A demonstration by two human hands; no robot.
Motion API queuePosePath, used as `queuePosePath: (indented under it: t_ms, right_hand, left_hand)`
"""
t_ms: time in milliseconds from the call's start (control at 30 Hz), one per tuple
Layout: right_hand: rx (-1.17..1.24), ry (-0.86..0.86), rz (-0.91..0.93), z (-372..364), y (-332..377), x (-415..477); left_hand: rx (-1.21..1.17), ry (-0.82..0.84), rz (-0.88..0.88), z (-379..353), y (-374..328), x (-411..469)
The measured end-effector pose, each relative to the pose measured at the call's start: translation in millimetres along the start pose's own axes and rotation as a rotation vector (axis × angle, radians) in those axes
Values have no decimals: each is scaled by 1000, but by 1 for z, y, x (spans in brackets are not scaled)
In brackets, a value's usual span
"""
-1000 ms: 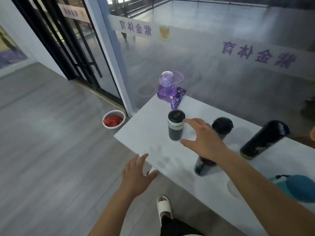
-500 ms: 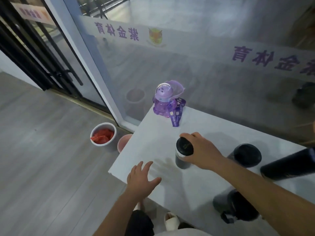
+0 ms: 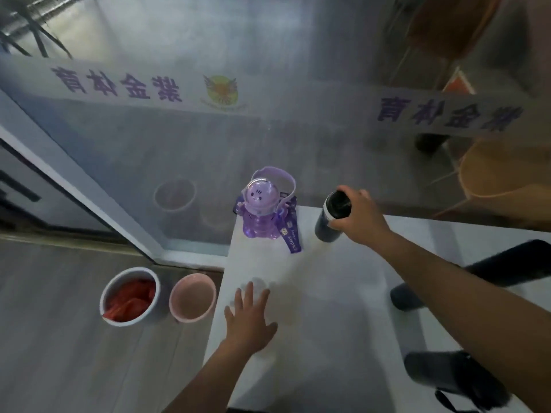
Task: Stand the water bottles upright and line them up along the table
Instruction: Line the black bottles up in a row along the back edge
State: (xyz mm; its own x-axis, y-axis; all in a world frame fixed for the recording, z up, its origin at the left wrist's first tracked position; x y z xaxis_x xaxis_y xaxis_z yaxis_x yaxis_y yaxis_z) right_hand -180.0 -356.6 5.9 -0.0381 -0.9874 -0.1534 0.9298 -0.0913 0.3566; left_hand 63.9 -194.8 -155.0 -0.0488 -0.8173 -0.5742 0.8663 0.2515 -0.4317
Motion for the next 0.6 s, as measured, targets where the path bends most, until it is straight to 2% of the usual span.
queuePosePath:
  t_ms: [367,600]
  right_hand:
    - [1,-18,-112,-19,35,28]
    - [-16,62,-124,-20,33,32]
  left_hand:
    - [116,49,-81,-1,23,20]
    - [116,86,-89,0,23,20]
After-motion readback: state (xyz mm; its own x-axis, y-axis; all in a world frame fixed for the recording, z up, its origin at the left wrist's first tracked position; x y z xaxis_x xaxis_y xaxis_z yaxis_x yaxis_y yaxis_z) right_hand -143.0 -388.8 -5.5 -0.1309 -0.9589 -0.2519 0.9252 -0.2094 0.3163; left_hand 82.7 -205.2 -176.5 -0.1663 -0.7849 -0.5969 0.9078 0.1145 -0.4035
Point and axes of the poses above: each hand's wrist, its own x-axis towards the middle knuckle, its own z-axis out of the back of the hand, y = z × x, the point moved 6 cm from there along x, towards the middle knuckle, and after that the axes turned 12 degrees about -x, right-handed, at the moved point
